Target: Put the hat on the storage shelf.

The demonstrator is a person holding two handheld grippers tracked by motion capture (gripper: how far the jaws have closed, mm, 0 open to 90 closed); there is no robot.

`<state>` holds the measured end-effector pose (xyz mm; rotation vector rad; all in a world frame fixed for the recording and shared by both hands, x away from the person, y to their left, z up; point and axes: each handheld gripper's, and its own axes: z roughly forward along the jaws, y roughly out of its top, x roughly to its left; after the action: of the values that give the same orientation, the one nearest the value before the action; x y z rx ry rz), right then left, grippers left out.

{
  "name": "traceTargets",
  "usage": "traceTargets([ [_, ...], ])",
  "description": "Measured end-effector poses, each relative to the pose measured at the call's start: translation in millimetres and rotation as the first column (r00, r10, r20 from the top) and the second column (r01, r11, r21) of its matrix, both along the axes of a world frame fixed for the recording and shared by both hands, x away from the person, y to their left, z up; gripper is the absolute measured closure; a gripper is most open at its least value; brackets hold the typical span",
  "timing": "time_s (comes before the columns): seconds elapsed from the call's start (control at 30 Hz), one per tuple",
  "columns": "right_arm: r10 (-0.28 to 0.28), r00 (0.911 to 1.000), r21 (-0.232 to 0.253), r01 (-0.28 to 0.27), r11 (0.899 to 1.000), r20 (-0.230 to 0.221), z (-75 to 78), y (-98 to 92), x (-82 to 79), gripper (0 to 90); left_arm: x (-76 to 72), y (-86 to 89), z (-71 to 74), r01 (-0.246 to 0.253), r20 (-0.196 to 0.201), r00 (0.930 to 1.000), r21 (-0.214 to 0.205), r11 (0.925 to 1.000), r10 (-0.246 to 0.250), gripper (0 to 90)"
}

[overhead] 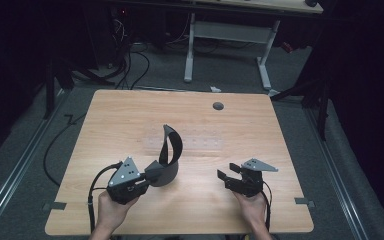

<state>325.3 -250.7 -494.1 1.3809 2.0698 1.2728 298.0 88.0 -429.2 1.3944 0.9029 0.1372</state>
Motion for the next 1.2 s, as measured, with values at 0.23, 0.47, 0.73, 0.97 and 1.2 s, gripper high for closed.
traceTargets([
  [0.23, -0.084, 0.9964, -0.086, 0.082, 0.993, -0.015, -13.7, -11.0, 3.2, 38.6, 9.3, 9.1, 6.0, -0.056, -0.014, 0.9984, -0.028, 0.9980, 0.055, 86.9],
  [0.47, -0.144, 0.9893, -0.160, 0.139, 0.977, -0.022, -25.0, -17.5, 6.2, 38.3, 18.5, 18.5, 11.9, -0.102, -0.015, 0.9948, -0.052, 0.9935, 0.101, 86.9],
  [0.73, -0.157, 0.9850, -0.228, 0.138, 0.964, -0.071, -36.6, -17.4, 9.6, 36.1, 28.8, 30.0, 20.5, -0.149, -0.008, 0.9888, -0.073, 0.9861, 0.149, 86.9],
  [0.97, -0.158, 0.9854, -0.259, 0.137, 0.956, -0.063, -36.8, -14.6, 9.0, 36.0, 39.9, 35.6, 23.5, -0.177, -0.018, 0.9842, -0.072, 0.9817, 0.176, 86.9],
  [1.2, -0.158, 0.9854, -0.260, 0.137, 0.956, -0.063, -36.9, -14.4, 8.9, 35.9, 52.0, 40.4, 29.7, -0.200, -0.034, 0.9797, -0.093, 0.9753, 0.198, 86.8],
])
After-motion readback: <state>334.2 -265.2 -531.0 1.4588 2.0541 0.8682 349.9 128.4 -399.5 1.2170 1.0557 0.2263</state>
